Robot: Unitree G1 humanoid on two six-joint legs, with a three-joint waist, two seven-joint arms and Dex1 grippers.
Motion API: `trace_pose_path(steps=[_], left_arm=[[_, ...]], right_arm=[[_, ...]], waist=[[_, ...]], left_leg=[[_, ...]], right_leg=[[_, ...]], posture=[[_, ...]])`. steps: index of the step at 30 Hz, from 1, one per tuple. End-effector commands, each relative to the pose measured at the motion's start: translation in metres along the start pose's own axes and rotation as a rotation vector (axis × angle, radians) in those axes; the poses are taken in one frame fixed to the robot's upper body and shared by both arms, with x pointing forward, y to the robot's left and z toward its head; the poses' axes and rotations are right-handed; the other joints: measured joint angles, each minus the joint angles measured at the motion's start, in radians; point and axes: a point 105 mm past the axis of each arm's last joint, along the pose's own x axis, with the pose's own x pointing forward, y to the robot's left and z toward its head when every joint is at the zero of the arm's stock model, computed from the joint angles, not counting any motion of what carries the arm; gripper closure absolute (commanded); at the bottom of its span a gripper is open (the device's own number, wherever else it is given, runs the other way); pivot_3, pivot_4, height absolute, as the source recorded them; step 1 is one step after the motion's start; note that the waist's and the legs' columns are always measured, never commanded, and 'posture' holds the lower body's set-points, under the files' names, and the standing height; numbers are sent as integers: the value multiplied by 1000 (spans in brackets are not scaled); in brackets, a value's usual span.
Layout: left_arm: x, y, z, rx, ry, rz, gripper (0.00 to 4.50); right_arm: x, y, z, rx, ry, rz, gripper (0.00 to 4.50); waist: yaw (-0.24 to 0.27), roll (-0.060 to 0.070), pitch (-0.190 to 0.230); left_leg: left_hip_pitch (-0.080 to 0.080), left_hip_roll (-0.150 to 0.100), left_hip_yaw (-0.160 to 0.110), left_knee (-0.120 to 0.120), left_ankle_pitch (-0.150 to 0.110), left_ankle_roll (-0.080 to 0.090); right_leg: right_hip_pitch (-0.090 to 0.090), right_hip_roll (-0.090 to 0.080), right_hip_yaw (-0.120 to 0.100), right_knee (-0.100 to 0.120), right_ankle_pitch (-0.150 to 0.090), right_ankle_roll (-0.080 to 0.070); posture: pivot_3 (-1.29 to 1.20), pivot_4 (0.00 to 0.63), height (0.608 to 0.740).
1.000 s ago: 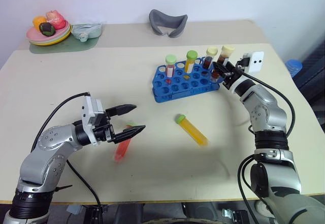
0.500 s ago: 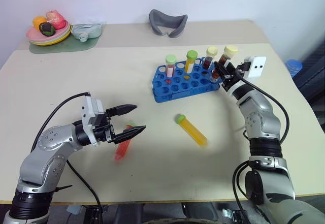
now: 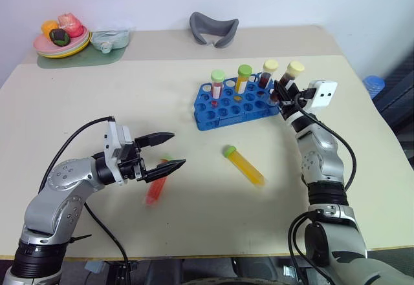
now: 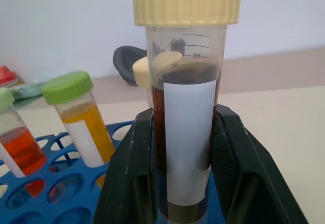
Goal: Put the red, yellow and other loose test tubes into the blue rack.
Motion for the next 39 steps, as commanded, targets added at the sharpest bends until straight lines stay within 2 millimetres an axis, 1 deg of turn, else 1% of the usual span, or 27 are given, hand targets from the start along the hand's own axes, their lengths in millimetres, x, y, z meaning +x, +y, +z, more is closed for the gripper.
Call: trace_pose_path(steps=[1, 6, 12, 14, 15, 17, 18, 22, 27, 29, 31, 32, 34, 35, 38, 39], left_arm=[[-3, -1, 9, 32, -14, -3, 662], [-3, -2, 9, 32, -14, 1, 662], [-4, -2, 9, 32, -12, 2, 662], [-4, -2, 9, 31, -12, 0, 662], [-4, -3, 9, 31, -12, 0, 662], [-4, -3, 9, 30, -12, -1, 662], [-4, -3, 9, 29, -12, -1, 662], [-3, -3, 8, 25, -12, -3, 662], [-2, -1, 6, 18, -13, -12, 662], [-1, -1, 4, 15, -14, -16, 662], [0, 1, 2, 12, -13, -22, 662], [0, 2, 2, 11, -14, -24, 662], [1, 4, 0, 9, -15, -30, 662], [1, 5, 0, 9, -15, -33, 662], [3, 7, -2, 7, -14, -52, 662], [4, 8, -2, 7, -14, -57, 662]], right_arm=[[3, -2, -1, -27, 4, -3, 3722], [3, -4, -2, -32, 5, -7, 3722], [1, -2, -5, -35, 11, 1, 3722], [0, -1, -5, -40, 11, 0, 2670], [-1, -1, -5, -45, 11, 0, 2296], [-2, 0, -3, -54, 11, 0, 1239], [-4, 0, -2, -65, 13, 0, 801], [-13, 0, 9, -133, 22, 11, 801], [-34, 0, 37, -249, 98, 64, 801], [-42, 0, 47, -255, 169, 64, 801], [-52, 4, 47, -287, 322, 88, 801], [-60, 11, 46, -291, 404, 113, 801], [-80, 33, 41, -263, 590, 210, 801], [-86, 40, 40, -253, 647, 243, 801], [-96, 70, 35, -154, 765, 402, 801], [-97, 76, 33, -128, 790, 432, 801]], waist=[[0, 0, 0], [1, 0, 0], [1, 0, 0], [1, 0, 0], [1, 0, 0], [1, 0, 0], [1, 0, 0], [1, 0, 0], [5, 0, 0], [4, 0, 0], [2, 1, 1], [2, 1, 1], [4, 1, 1], [3, 1, 1], [2, 0, 1], [2, 0, 1]], left_leg=[[0, 0, 0, 0, 0, 0], [0, 0, 0, 0, 0, 0], [0, 0, 0, 0, 0, 0], [0, 0, 0, 0, 0, 0], [0, 0, 0, 0, 0, 0], [0, 0, 0, 0, 0, 0], [0, 0, 0, 0, 0, 0], [0, 0, 0, 0, 0, 0], [-1, 0, 0, 0, 0, 0], [-1, 0, 0, 0, 0, 0], [0, 0, 0, 0, 0, 0], [0, 0, 0, 0, 0, 0], [-1, 0, -1, 0, 0, 0], [-1, 0, -1, -1, 0, 0], [-1, 0, -1, 0, 0, 0], [-1, 0, -1, 0, 0, 0]], right_leg=[[0, 0, 0, 0, 0, 0], [0, 0, 0, 0, 0, 0], [0, 0, 0, 0, 0, 0], [0, 0, 0, 0, 0, 0], [0, 0, 0, 0, 0, 0], [0, 0, 0, 0, 0, 0], [0, 0, 0, 0, 0, 0], [0, 0, 0, 0, 0, 0], [0, 0, 0, -1, 0, 0], [0, 0, 0, -1, 0, 0], [0, 0, 0, -1, 0, 0], [0, 0, 0, -1, 0, 0], [0, 0, 0, -1, 0, 0], [0, 0, 0, -1, 0, 0], [0, 1, 0, -1, 0, 0], [0, 0, 0, -1, 0, 0]], posture=[[0, 150, 740], [0, 150, 740], [0, 150, 740], [0, 150, 740], [0, 150, 740], [0, 150, 740], [0, 150, 740], [0, 150, 740], [0, 150, 740], [0, 150, 740], [0, 150, 740], [0, 150, 740], [0, 150, 740], [0, 150, 740], [0, 150, 740], [0, 150, 740]])
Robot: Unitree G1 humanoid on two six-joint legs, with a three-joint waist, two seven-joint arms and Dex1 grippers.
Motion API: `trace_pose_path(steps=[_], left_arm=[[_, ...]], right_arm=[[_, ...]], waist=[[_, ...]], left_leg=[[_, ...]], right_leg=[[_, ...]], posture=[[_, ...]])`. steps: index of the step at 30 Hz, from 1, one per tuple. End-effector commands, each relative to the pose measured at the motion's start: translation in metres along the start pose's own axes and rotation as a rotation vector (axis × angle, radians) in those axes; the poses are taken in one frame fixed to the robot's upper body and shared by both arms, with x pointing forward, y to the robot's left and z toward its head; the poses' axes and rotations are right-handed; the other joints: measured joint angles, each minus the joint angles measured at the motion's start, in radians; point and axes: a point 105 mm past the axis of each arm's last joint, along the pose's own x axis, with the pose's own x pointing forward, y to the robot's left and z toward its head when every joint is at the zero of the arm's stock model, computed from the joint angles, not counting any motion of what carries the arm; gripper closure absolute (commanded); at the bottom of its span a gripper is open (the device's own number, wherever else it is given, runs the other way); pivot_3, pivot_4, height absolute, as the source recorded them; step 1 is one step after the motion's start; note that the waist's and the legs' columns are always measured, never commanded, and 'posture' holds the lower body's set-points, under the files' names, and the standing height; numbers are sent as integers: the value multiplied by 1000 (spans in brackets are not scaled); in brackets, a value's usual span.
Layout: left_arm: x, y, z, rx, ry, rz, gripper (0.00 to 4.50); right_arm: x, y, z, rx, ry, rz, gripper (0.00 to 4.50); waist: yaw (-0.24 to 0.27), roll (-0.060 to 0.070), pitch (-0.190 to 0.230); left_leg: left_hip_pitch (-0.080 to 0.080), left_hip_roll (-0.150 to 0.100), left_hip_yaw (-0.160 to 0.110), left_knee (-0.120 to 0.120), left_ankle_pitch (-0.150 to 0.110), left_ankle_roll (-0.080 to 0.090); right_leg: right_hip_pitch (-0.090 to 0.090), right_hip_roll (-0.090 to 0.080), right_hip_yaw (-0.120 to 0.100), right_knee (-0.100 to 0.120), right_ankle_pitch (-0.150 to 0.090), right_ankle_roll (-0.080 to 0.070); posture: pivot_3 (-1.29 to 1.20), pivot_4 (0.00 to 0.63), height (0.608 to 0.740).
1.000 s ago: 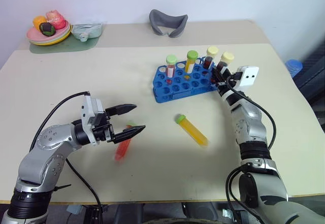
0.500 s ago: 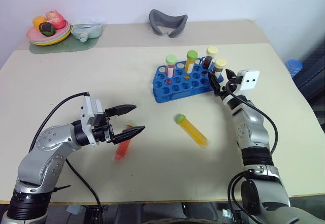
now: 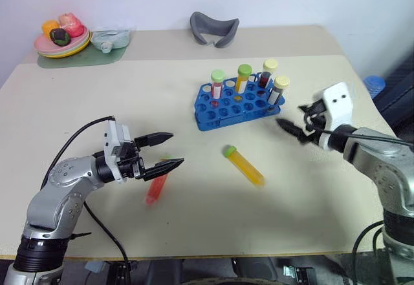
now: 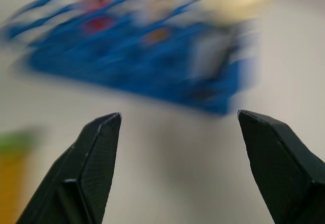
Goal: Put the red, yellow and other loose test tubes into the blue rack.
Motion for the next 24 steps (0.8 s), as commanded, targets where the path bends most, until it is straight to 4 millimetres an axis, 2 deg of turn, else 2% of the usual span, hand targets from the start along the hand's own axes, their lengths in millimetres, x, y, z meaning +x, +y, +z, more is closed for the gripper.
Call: trace_pose_path(steps=[1, 6, 10, 24], left_arm=[[4, 0, 4, 36, -11, -38, 662], [5, 3, 4, 41, -12, -48, 662], [4, 0, 3, 39, -12, -50, 662], [-5, -6, 5, 43, 1, -9, 662]], right_arm=[[1, 32, 5, 34, 71, 193, 801], [9, 44, 8, 127, 131, 285, 801], [19, 55, 3, 152, 199, 377, 801], [39, 61, -6, 115, 307, 353, 801]], waist=[[0, 0, 0], [2, 0, 0], [5, 0, 0], [2, 0, 0]], left_leg=[[0, 0, 0, 0, 0, 0], [-1, 0, 0, -1, 0, 0], [-3, 0, 0, -2, 0, 1], [-4, 0, -1, -2, -1, 1]], right_leg=[[0, 0, 0, 0, 0, 0], [0, 0, -1, -2, 0, 0], [-1, -1, -1, -6, 0, 0], [-1, -1, -2, -7, 0, 0]], posture=[[0, 150, 740], [0, 150, 740], [0, 150, 740], [0, 150, 740]])
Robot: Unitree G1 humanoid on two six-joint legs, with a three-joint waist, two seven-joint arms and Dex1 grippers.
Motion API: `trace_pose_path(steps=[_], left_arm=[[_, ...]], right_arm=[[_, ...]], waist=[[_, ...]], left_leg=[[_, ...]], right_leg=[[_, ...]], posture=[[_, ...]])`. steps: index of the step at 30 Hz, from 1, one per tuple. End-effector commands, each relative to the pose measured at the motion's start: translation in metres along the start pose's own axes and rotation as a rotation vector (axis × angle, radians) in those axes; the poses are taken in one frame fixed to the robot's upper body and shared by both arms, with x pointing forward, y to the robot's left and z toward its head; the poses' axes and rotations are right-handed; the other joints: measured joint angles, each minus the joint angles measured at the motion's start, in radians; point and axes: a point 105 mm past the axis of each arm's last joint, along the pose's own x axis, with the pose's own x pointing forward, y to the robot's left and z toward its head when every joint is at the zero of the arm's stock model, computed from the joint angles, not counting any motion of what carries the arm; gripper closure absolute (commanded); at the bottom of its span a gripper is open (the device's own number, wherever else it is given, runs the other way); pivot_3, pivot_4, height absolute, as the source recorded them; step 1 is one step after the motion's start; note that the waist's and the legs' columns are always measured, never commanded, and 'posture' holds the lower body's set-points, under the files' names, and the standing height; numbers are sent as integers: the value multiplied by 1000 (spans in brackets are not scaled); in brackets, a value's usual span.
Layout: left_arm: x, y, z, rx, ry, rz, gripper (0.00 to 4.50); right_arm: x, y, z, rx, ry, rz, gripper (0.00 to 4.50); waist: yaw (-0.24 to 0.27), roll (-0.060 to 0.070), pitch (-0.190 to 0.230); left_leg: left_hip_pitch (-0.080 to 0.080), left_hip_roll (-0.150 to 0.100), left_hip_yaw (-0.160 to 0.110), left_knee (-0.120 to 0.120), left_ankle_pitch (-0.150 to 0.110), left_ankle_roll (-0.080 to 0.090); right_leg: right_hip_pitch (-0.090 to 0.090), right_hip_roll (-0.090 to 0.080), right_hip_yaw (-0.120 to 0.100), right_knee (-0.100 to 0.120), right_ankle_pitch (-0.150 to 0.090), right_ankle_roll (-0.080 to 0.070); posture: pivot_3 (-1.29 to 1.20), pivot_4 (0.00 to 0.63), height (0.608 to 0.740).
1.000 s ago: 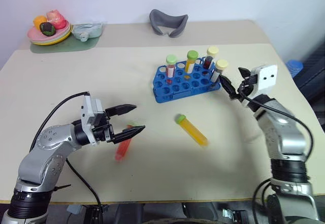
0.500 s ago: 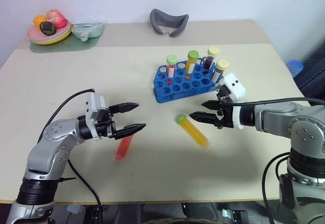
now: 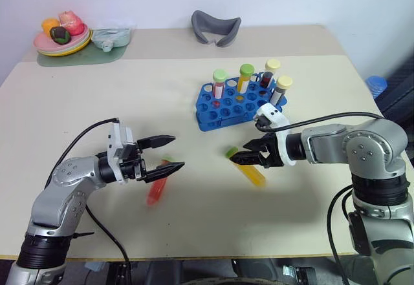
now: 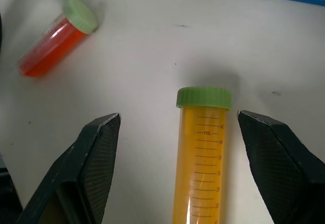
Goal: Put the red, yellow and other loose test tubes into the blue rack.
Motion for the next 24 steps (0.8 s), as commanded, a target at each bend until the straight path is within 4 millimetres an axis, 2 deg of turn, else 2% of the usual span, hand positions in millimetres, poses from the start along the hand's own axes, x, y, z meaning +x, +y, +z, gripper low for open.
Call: trace_pose_path(steps=[1, 10, 17, 24], left_arm=[[-3, -2, 10, 35, -14, 6, 662], [-3, -2, 12, 36, -7, 4, 662], [-2, -1, 12, 36, -7, -1, 662], [-3, 0, 11, 36, -8, 3, 662]], right_arm=[[2, 2, 3, -35, 1, -32, 801], [12, -1, -7, -135, 16, -182, 801], [11, -23, -7, -166, 21, -333, 801], [13, -22, -10, -178, 45, -329, 801]], waist=[[0, 0, 0], [-1, 0, 0], [-1, 0, 0], [-1, 0, 0]], left_leg=[[0, 0, 0, 0, 0, 0], [-1, 0, 0, 0, 0, 0], [-1, 0, 0, 0, 0, 0], [-1, 0, 0, 0, 0, 0]], right_leg=[[0, 0, 0, 0, 0, 0], [-1, 0, 0, 0, 0, 0], [-1, 0, 0, 0, 0, 0], [-1, 0, 0, 0, 0, 0]], posture=[[0, 150, 740], [0, 150, 740], [0, 150, 740], [0, 150, 740]])
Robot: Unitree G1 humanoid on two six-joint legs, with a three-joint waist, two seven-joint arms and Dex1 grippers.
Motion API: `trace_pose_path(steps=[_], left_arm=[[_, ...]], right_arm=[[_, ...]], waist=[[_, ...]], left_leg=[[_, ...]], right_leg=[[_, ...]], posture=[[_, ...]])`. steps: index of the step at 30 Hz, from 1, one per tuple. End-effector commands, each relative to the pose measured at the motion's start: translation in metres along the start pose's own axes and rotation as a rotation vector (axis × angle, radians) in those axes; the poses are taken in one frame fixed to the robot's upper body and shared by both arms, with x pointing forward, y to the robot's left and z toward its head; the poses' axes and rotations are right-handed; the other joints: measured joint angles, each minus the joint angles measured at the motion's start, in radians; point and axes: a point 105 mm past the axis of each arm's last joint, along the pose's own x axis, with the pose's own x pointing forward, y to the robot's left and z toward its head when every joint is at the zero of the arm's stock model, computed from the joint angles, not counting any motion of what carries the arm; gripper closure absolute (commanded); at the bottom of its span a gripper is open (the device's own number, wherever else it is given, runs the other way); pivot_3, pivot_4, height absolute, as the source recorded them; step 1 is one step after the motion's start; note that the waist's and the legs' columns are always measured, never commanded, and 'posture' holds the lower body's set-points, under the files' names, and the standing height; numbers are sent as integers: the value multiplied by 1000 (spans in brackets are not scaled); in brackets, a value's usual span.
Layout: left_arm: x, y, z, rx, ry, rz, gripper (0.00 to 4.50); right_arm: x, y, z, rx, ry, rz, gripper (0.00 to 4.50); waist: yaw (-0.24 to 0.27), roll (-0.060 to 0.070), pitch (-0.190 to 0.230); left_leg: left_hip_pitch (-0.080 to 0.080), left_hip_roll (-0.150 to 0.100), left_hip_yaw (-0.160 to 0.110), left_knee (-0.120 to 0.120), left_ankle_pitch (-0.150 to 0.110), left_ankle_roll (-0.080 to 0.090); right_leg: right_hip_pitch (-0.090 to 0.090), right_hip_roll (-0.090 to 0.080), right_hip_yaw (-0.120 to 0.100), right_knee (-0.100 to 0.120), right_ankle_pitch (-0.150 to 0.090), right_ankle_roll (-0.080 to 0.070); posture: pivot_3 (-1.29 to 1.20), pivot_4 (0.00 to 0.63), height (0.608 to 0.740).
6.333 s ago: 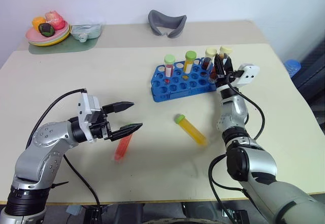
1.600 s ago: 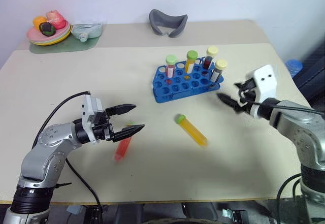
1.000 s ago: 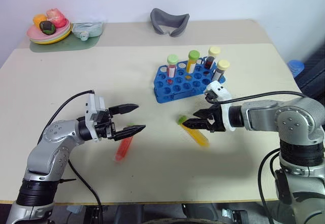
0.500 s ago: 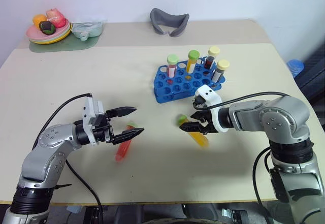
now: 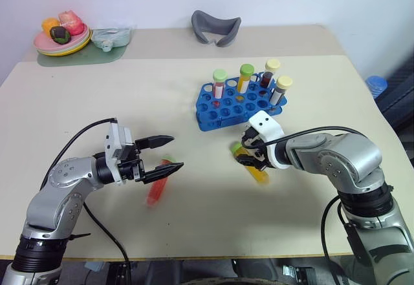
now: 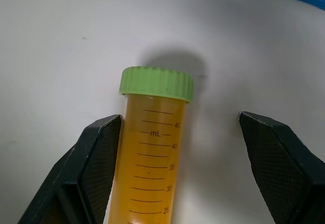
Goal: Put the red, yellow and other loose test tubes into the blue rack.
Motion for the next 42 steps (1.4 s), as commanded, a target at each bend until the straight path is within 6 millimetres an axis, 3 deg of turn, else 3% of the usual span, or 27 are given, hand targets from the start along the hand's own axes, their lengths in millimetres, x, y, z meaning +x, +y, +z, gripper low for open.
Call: trace_pose_path(steps=[1, 6, 9, 13, 14, 18, 21, 26, 30, 33, 42], left_arm=[[-2, 1, 10, 33, -23, 1, 662], [-2, 1, 10, 32, -25, 5, 662], [-2, 1, 9, 33, -25, 6, 662], [-2, 1, 9, 34, -24, 6, 662], [-2, 1, 9, 34, -24, 6, 662], [-3, 1, 9, 33, -23, 8, 662], [-3, 1, 9, 31, -25, 10, 662], [-4, 1, 9, 27, -30, 17, 662], [-4, 2, 9, 25, -33, 20, 662], [-3, 3, 9, 24, -39, 22, 662], [1, 8, 12, 28, -57, 23, 662]], right_arm=[[-2, 2, 3, -22, -10, -7, 801], [0, 2, 1, -24, 7, -17, 801], [1, 1, 0, -20, 11, -20, 1577], [3, 1, 0, -19, 14, -27, 3458], [3, 1, 0, -19, 15, -26, 3668], [2, 3, 2, -13, 5, -13, 3672], [-6, 5, 15, 16, -67, 25, 3672], [-39, 8, 65, 113, -417, 143, 3672], [-70, -12, 108, 243, -846, 176, 3672], [-87, -21, 124, 210, -1095, 170, 3672], [-67, -52, 123, 237, -1406, -10, 3672]], waist=[[0, 0, 0], [0, 0, 0], [0, 0, 0], [-1, 0, 0], [-1, 0, 0], [-2, 0, 0], [-2, 0, 0], [0, 0, 0], [0, 0, 0], [-1, 0, 0], [-4, 1, 0]], left_leg=[[0, 0, 0, 0, 0, 0], [0, 0, 0, 0, 0, 0], [0, 0, 0, 0, 0, 0], [0, 0, 0, 0, 0, 0], [0, 0, 0, 0, 0, 0], [0, 0, 0, 0, 0, 0], [0, 0, 0, 0, 0, 0], [-1, 0, 0, 0, 0, 0], [0, 0, -1, 0, 0, 0], [0, 0, -1, 0, 0, 0], [0, 0, 0, -1, 0, 0]], right_leg=[[0, 0, 0, 0, 0, 0], [0, 0, 0, 0, 0, 0], [0, 0, 0, 0, 0, 0], [0, 0, 0, 0, 0, 0], [0, 0, 0, 0, 0, 0], [0, 0, 0, 0, 0, 0], [0, 0, 0, 0, 0, 0], [0, 0, 0, 0, 0, 0], [0, 0, -1, 0, 0, 0], [0, 0, -1, 0, 0, 0], [0, 0, -1, 1, 0, 0]], posture=[[0, 150, 740], [0, 150, 740], [0, 150, 740], [0, 150, 740], [0, 150, 740], [0, 150, 740], [0, 150, 740], [0, 150, 740], [0, 150, 740], [0, 150, 740], [0, 150, 740]])
